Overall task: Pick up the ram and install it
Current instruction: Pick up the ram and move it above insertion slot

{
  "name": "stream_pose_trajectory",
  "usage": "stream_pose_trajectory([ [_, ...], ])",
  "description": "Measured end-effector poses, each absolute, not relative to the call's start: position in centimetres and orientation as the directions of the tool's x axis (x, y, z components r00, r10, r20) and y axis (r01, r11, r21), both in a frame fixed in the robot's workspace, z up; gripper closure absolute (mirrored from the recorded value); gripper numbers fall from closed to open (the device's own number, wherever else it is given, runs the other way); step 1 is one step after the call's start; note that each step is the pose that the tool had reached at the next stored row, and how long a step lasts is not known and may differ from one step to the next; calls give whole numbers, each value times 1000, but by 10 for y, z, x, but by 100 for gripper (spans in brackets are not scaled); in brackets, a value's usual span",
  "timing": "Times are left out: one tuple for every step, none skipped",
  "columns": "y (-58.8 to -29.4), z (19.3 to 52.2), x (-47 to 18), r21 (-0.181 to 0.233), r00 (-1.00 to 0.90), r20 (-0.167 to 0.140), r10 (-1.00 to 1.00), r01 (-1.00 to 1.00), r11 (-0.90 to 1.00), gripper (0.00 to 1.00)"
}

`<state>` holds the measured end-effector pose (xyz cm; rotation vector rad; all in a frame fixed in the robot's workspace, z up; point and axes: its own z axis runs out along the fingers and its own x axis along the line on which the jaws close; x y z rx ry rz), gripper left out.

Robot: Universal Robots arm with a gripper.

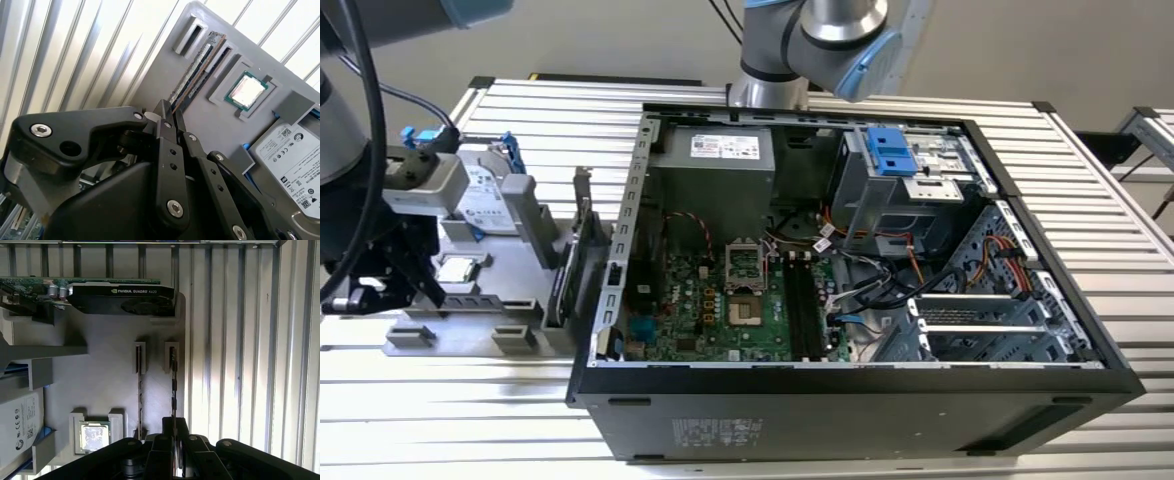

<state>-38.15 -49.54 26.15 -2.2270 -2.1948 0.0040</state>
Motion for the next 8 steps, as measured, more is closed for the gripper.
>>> stream_pose_trajectory([
  [-495,262,-382,-12,15,8,1000,1000,-15,100],
  [-495,262,-382,-12,15,9,1000,1000,-15,100],
  [-495,263,-381,-12,15,8,1000,1000,-15,100],
  [-495,263,-381,-12,16,8,1000,1000,-16,100],
  [-495,264,-381,-12,16,9,1000,1000,-16,100],
  [-495,264,-382,-12,16,8,1000,1000,-16,100],
  [-495,265,-382,-12,16,8,1000,1000,-16,100],
  [-495,265,-382,-12,17,8,1000,1000,-17,100],
])
